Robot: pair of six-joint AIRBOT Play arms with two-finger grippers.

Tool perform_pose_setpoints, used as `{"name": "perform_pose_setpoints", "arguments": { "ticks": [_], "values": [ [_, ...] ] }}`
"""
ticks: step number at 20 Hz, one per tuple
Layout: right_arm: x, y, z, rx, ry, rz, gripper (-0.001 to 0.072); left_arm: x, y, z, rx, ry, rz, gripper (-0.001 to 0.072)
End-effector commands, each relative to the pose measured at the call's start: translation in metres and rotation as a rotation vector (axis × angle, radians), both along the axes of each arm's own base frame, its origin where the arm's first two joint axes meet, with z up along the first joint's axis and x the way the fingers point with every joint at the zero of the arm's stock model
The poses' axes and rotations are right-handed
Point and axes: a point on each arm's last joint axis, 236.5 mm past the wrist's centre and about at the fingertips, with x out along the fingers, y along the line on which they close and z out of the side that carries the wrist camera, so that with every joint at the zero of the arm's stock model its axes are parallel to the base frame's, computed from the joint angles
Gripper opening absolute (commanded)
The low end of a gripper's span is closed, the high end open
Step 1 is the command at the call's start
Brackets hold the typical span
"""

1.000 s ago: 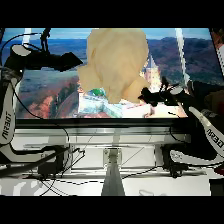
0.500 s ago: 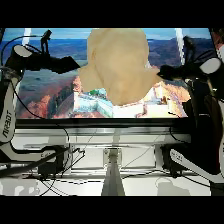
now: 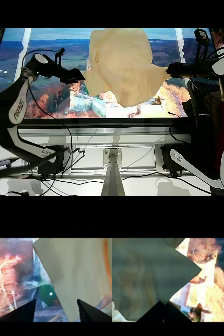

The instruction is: Fold the clothes and pants, and hang the long-sleeved shirts on hangers.

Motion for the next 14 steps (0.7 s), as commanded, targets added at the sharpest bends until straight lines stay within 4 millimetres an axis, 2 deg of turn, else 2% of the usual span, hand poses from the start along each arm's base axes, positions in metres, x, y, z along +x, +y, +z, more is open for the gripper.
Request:
{"name": "perform_pose_setpoints", "arguments": {
  "ticks": [1,2,3,4,5,6,8,10,11,14],
  "values": [
    [0.000,-0.001,0.001,-0.005,-0.003,-0.001,0.0014,-0.010,-0.021,-0.025,-0.022,0.063,-0.024,0.0545],
    [0.000,-0.001,0.001,-0.005,-0.003,-0.001,0.0014,-0.011,-0.028,-0.030,-0.017,0.065,-0.035,0.0542],
    [0.000,-0.001,0.001,-0.005,-0.003,-0.001,0.0014,-0.011,-0.035,-0.035,-0.011,0.061,-0.041,0.0478],
    [0.000,-0.001,0.001,-0.005,-0.003,-0.001,0.0015,-0.010,-0.041,-0.037,-0.008,0.052,-0.045,0.0312],
    [0.000,-0.001,0.001,-0.005,-0.003,-0.001,0.0014,-0.007,-0.049,-0.035,-0.026,0.042,-0.036,0.0106],
    [0.000,-0.001,0.001,-0.006,-0.004,-0.001,0.0014,-0.003,-0.058,-0.028,-0.067,0.036,-0.018,0.0010],
    [0.005,-0.005,0.004,-0.016,-0.028,-0.012,0.0015,0.014,-0.068,-0.003,-0.128,-0.009,0.006,0.0009],
    [0.013,-0.012,0.014,-0.045,-0.071,-0.023,0.0014,0.040,-0.057,0.038,-0.131,-0.118,0.017,0.0009],
    [0.017,-0.016,0.022,-0.068,-0.094,-0.026,0.0014,0.055,-0.044,0.070,-0.126,-0.199,0.034,0.0009],
    [0.029,-0.028,0.060,-0.132,-0.184,-0.033,0.0014,0.089,0.013,0.189,-0.113,-0.474,0.132,0.0009]
  ]
}}
